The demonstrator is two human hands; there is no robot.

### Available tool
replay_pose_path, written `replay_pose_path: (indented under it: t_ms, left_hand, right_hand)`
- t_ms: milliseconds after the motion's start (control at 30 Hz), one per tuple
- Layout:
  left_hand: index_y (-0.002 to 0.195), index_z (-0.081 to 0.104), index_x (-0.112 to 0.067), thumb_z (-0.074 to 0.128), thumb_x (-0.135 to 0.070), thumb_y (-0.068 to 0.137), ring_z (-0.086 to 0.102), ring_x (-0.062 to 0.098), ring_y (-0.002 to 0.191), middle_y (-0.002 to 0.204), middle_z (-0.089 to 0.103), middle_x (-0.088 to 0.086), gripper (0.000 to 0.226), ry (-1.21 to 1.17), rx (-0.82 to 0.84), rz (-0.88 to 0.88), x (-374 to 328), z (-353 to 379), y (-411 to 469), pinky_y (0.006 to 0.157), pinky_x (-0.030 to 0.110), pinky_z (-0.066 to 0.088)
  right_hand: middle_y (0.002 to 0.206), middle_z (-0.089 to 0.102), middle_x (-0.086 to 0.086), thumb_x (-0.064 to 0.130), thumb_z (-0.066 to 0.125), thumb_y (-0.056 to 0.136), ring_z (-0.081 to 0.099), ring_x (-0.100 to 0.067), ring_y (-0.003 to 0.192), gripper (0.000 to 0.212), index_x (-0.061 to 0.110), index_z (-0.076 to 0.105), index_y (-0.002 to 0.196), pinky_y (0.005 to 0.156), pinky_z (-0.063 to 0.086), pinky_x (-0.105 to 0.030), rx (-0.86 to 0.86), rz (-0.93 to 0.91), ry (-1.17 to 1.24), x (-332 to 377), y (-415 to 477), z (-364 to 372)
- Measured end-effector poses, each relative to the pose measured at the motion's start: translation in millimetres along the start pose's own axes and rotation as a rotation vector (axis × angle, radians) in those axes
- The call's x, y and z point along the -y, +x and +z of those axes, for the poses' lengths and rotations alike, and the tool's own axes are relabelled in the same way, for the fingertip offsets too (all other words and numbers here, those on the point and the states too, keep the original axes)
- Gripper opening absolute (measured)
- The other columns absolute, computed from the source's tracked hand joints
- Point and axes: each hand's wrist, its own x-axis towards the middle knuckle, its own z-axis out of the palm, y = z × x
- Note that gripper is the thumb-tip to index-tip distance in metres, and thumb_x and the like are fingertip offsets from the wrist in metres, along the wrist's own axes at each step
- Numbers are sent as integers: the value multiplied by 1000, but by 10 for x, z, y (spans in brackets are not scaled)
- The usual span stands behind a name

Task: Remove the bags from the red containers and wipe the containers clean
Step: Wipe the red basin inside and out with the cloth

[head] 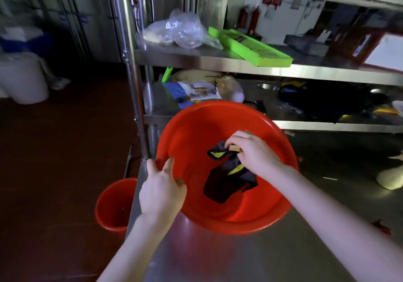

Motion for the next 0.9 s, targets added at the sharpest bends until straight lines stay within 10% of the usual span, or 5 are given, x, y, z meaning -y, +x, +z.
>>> replay_pose_path:
  t_ms: [200, 367, 567, 900]
  left_hand:
    - [136, 44, -25, 39, -49, 93, 56, 38, 102, 126, 38, 14, 50, 81, 88, -151, -178, -124, -191, 74, 39, 51]
    - [134, 52, -32, 37, -65, 91, -7, 31, 149, 162, 5, 11, 56, 259, -68, 56, -492, 20, -611, 116, 55, 12]
    - [143, 39, -35, 45, -55, 95, 38, 18, 139, 143, 49, -8, 52, 319, 183, 550, -1009, 284, -867, 117, 47, 15]
    - [134, 56, -23, 59, -42, 94, 63, 23, 113, 127, 65, -2, 45, 174, -14, 562, -992, 40, -776, 89, 34, 50]
  right_hand:
    - [109, 62, 4, -16, 54, 66, 53, -21, 105, 50, 17, 69, 101, 90, 46, -38, -125, -192, -5, 12, -128, -513]
    - [105, 64, -2, -16, 54, 65, 58, -26, 102, 48, 15, 71, 98, 91, 47, -41, -270, -223, 30, -196, -369, -1064]
    - [105, 64, -2, -10, 57, 72, 58, -20, 98, 45, 19, 72, 104, 85, 36, -16, -390, -109, 27, -567, -712, -1714]
    - [101, 66, -13, 10, 62, 74, 58, -28, 96, 30, 10, 69, 103, 78, 40, -30, -511, 296, 298, -1383, -1142, -2139]
